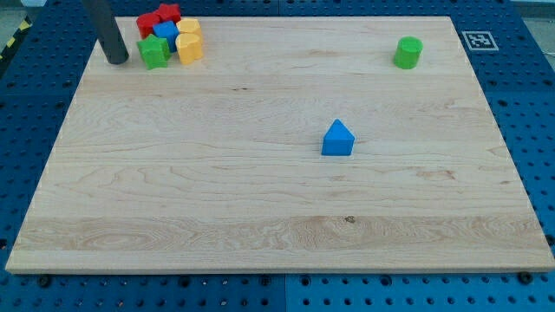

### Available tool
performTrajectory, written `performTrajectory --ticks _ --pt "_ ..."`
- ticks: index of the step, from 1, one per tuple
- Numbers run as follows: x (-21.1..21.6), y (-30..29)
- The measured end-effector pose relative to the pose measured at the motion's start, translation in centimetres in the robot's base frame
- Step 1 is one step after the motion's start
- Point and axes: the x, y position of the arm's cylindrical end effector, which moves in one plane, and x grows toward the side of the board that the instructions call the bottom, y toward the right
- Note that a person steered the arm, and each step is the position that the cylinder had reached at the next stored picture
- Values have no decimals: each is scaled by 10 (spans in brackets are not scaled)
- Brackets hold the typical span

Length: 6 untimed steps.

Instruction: Slide the green star to the left of the yellow heart

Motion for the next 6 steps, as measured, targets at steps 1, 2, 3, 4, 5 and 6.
performTrajectory --ticks 1,2,3,4,5,6 --pt "-12 1" --pt "-11 5" --pt "1 20" --pt "18 35" --pt "22 27" --pt "15 -18"
